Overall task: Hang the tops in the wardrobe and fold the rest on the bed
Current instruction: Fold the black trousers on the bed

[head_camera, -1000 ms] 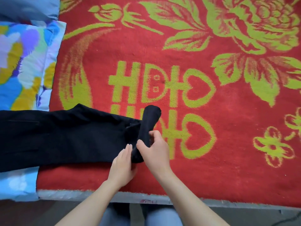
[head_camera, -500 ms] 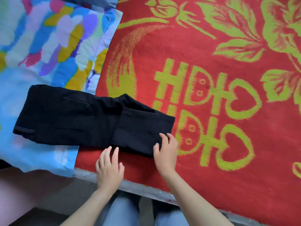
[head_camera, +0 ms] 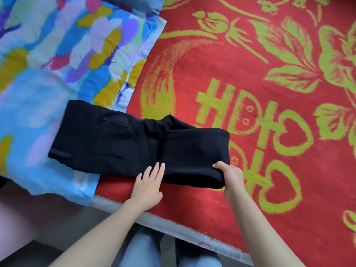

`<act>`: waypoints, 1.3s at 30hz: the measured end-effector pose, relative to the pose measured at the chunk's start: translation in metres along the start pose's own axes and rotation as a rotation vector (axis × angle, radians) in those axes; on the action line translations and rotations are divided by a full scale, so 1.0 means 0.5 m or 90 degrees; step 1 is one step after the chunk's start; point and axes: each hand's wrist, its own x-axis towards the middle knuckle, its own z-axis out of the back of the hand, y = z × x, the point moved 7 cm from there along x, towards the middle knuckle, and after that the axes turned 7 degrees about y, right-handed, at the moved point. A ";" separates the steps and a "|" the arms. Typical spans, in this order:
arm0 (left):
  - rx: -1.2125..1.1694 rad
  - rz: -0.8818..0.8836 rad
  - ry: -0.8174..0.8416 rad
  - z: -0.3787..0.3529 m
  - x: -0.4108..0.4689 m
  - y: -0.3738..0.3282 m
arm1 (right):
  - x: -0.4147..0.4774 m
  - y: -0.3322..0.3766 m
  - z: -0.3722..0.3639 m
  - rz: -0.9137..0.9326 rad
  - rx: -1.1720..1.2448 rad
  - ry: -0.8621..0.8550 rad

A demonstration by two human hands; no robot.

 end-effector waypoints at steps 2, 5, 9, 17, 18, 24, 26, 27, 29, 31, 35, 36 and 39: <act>-0.027 -0.046 0.021 0.001 0.004 -0.056 | -0.031 0.053 0.025 0.039 -0.004 -0.040; -0.055 -0.074 0.009 0.011 0.005 -0.110 | -0.079 0.123 0.017 0.145 -0.088 -0.060; -0.106 -0.008 -0.112 0.026 -0.020 -0.069 | -0.155 0.159 -0.106 0.263 -0.369 -0.052; -0.249 0.283 -0.163 -0.064 -0.140 0.216 | -0.147 -0.052 -0.491 0.340 -0.767 0.350; -0.268 0.303 -0.155 -0.071 -0.155 0.235 | -0.131 -0.065 -0.488 0.406 -0.818 0.303; 0.007 0.096 -0.396 -0.028 -0.146 0.229 | -0.077 -0.139 -0.369 0.709 -0.922 0.085; 0.118 -0.015 -0.423 -0.009 -0.110 0.192 | -0.065 -0.168 -0.331 0.795 -0.996 0.051; 0.147 -0.042 -0.433 0.002 -0.089 0.187 | -0.056 -0.176 -0.322 0.819 -1.028 0.039; 0.173 -0.058 -0.431 0.034 -0.051 0.194 | -0.045 -0.170 -0.317 0.846 -1.032 0.013; 0.177 -0.096 -0.430 0.057 -0.030 0.214 | -0.037 -0.152 -0.335 0.854 -1.008 -0.022; 0.174 -0.236 -0.438 0.083 -0.041 0.245 | -0.025 -0.137 -0.366 0.824 -0.994 -0.044; 0.172 -0.259 -0.448 0.093 -0.047 0.247 | -0.025 -0.139 -0.371 0.814 -0.996 -0.041; 0.158 -0.297 -0.535 0.142 -0.072 0.235 | -0.037 -0.135 -0.381 0.801 -0.962 -0.030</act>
